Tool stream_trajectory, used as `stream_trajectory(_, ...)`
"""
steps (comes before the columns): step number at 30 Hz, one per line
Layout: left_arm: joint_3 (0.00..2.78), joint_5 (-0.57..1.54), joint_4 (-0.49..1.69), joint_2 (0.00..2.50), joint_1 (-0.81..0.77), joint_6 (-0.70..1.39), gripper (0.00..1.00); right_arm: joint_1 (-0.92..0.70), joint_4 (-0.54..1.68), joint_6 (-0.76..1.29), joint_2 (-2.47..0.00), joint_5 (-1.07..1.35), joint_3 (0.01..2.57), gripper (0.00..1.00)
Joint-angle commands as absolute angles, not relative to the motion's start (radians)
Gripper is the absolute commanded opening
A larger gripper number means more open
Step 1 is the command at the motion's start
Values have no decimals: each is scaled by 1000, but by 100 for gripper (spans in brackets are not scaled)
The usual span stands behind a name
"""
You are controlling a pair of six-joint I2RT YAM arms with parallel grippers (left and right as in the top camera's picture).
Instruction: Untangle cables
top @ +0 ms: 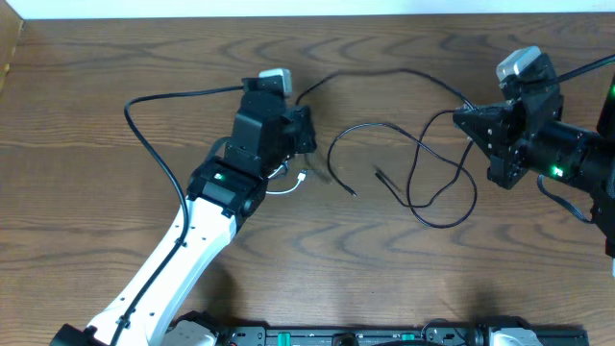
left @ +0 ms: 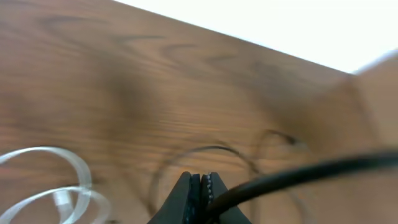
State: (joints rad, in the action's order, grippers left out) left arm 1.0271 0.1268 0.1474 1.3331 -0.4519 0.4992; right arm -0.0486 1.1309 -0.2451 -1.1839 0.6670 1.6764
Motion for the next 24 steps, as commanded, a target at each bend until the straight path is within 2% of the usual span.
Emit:
stream_trajectory(1, 1034, 419, 142, 1324, -451, 517, 7, -47, 1118, -232, -1174, 661, 1685, 1)
stream_trajectory(5, 1034, 567, 144, 1324, -451, 517, 10, -47, 1073, -232, -1174, 566, 1685, 1)
stream_trajectory(6, 1034, 601, 146, 1324, -451, 517, 35, -47, 1049, -218, -1175, 483, 1685, 1)
stream_trajectory(7, 1034, 616, 151, 1324, -451, 512, 47, -46, 1036, -196, -1175, 426, 1685, 1)
stream_trajectory(9, 1034, 626, 178, 1324, -451, 482, 62, -46, 1003, -135, -1176, 263, 1685, 1)
stream_trajectory(10, 1034, 625, 194, 1324, -451, 470, 65, -46, 989, -112, -1177, 185, 1685, 1)
stream_trajectory(17, 1034, 613, 379, 1324, -451, 377, 69, 9, 905, 32, -1176, -400, 1685, 1)
stream_trajectory(20, 1034, 588, 453, 1324, -451, 340, 69, 111, 897, 131, -1177, -515, 1685, 1)
stream_trajectory(24, 1034, 524, 519, 1324, -451, 340, 69, 274, 916, 245, -1193, -495, 1685, 1)
